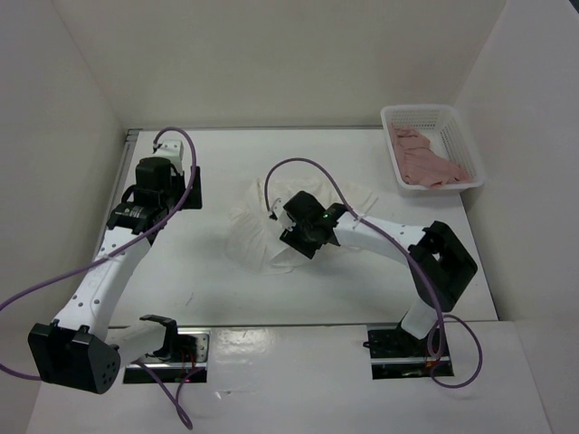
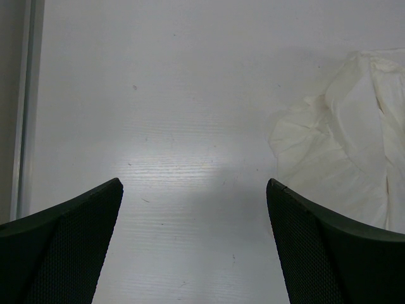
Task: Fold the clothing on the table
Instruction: Flatten the skirt out
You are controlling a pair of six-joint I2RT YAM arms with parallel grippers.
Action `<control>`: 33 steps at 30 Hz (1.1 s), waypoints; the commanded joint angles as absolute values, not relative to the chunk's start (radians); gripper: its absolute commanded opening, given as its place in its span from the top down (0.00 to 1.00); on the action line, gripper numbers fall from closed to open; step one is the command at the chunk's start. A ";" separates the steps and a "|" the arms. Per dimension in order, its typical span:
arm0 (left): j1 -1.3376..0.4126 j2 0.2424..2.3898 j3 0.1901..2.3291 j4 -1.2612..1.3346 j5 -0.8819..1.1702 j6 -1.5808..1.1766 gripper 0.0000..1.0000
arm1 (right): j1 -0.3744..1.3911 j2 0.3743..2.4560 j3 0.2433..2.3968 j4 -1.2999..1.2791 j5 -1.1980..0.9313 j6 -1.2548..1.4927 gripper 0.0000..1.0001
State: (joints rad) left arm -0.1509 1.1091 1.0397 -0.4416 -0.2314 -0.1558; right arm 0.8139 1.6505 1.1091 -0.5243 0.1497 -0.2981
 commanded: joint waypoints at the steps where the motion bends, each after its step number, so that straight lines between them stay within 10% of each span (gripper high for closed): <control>1: -0.144 1.103 1.034 -0.411 -0.222 -0.137 0.00 | 0.816 1.667 1.124 -0.468 0.178 -0.316 0.34; 33: -0.144 1.103 1.034 -0.411 -0.222 -0.137 0.00 | 0.816 1.727 1.175 -0.422 0.227 -0.325 0.65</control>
